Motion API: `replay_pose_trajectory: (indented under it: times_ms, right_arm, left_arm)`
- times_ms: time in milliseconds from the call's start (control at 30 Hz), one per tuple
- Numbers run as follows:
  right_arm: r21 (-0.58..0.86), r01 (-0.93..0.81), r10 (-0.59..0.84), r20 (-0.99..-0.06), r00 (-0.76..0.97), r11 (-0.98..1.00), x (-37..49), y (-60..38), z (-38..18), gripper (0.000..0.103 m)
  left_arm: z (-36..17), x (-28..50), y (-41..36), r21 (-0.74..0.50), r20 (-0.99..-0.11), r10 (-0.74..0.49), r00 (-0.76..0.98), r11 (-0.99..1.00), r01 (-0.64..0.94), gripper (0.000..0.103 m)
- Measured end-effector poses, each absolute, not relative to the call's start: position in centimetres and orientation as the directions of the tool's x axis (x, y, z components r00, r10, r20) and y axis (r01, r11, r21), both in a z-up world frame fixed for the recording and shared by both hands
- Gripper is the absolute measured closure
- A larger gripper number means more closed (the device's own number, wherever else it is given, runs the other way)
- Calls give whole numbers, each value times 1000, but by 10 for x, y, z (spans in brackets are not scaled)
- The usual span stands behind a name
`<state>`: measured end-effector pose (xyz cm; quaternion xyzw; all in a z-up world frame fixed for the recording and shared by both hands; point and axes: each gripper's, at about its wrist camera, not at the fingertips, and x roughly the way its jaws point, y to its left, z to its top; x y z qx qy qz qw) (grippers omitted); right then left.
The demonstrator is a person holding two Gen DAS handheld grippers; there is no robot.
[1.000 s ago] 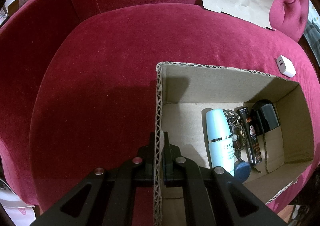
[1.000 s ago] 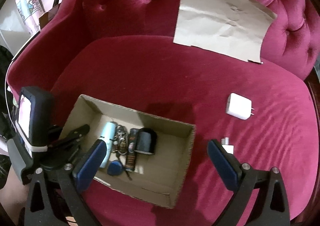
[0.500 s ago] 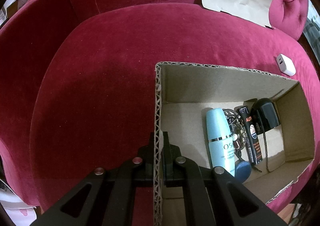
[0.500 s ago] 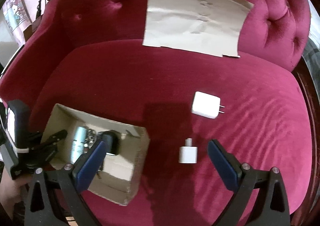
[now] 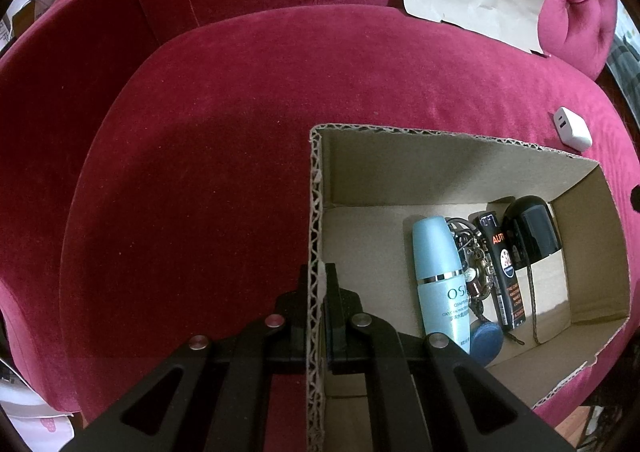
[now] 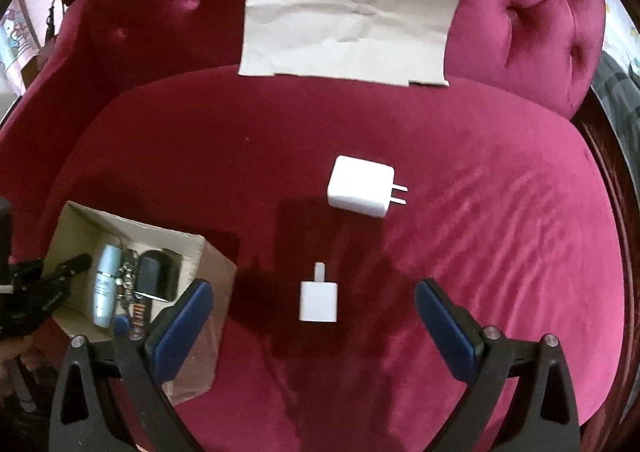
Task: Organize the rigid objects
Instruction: 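Move the right gripper over the small white charger cube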
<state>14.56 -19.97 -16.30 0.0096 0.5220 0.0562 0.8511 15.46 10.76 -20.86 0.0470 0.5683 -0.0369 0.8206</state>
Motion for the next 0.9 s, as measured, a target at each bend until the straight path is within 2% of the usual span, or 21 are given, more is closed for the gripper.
replay_pose_trajectory:
  times_ms: [433, 900]
  right_arm:
    - [93, -23, 95, -911, 401, 995, 152, -221, -208, 0]
    - [94, -25, 96, -915, 392, 995, 159, -217, -225, 2]
  left_arm:
    - [-209, 156, 107, 37, -936, -6, 352, 992, 117, 99]
    - [-209, 157, 107, 37, -936, -7, 352, 992, 118, 99]
